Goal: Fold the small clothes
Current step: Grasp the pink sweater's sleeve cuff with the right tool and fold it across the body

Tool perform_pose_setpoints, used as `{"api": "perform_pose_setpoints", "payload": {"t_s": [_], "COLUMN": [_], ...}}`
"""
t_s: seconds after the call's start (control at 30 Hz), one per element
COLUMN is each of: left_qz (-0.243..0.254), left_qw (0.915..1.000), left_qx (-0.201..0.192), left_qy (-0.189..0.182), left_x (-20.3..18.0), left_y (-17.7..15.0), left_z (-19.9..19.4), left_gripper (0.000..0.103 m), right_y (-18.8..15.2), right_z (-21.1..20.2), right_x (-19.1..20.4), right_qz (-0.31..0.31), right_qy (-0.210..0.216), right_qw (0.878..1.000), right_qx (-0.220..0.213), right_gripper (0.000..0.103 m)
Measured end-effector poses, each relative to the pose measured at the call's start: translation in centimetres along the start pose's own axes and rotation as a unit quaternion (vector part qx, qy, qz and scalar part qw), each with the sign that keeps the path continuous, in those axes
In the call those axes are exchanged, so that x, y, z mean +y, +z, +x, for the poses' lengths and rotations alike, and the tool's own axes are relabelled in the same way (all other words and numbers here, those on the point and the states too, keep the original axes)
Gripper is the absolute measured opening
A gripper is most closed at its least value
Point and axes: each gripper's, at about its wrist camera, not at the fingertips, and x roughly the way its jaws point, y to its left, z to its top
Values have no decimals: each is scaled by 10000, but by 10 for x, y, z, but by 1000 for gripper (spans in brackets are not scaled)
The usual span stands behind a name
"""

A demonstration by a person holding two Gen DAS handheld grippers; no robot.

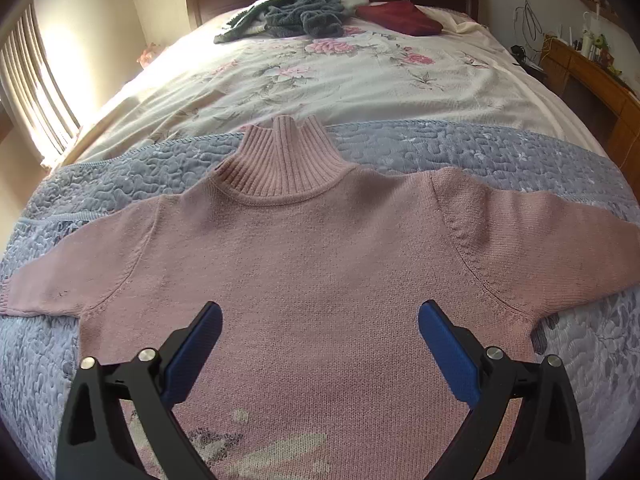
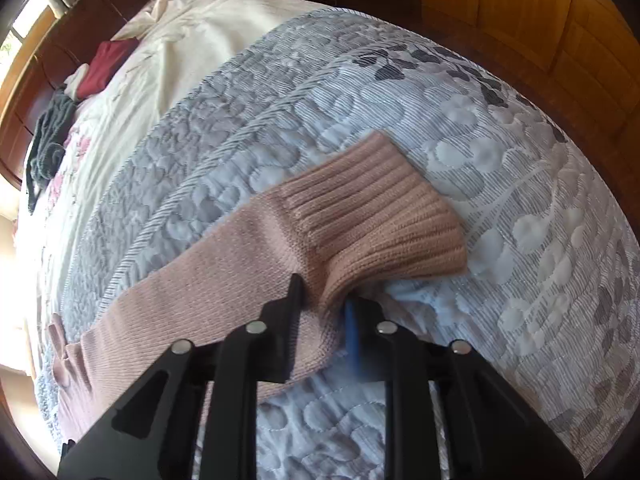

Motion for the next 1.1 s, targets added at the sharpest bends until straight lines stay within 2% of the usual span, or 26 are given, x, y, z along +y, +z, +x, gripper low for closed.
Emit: {"api": "perform_pose_setpoints", "payload": {"t_s": [0.07, 0.17, 0.3, 0.5, 0.73, 0.83, 0.93, 1.1], "left_qz": [-108, -256, -409, -521, -668, -744, -786, -686], "left_qw": [9999, 9995, 9987, 9983, 9974, 9967, 9960, 9960], "left_qx": [39, 117, 269, 267, 245, 278, 338, 420], "left_qy": [-49, -170, -168, -77, -98, -167, -259, -386], "left_x": [9, 24, 46, 74, 98, 105, 109, 100], "left_y": [0, 1, 0, -2, -4, -6, -6, -5], "left_z": [1, 2, 6, 1, -3, -3, -2, -1], "left_gripper": [99, 99, 99, 99, 99, 99, 99, 99], "right_y": [-8, -17, -48, -101, -173, -203, -232, -261], "right_z": [-14, -32, -51, -52, -47, -35, -15, 15], "right_x": [11, 34, 91, 185, 287, 320, 342, 348], "right_qz": [-158, -483, -1196, -1854, -2597, -2836, -3094, -3298], "right_qy": [67, 474, 790, 1326, 1848, 1926, 1726, 1566], "right_qw": [9997, 9972, 9889, 9735, 9478, 9390, 9341, 9280], "right_qx": [-185, -316, -396, -179, 78, 281, 430, 748], "right_gripper": [13, 13, 13, 13, 13, 13, 13, 17]}}
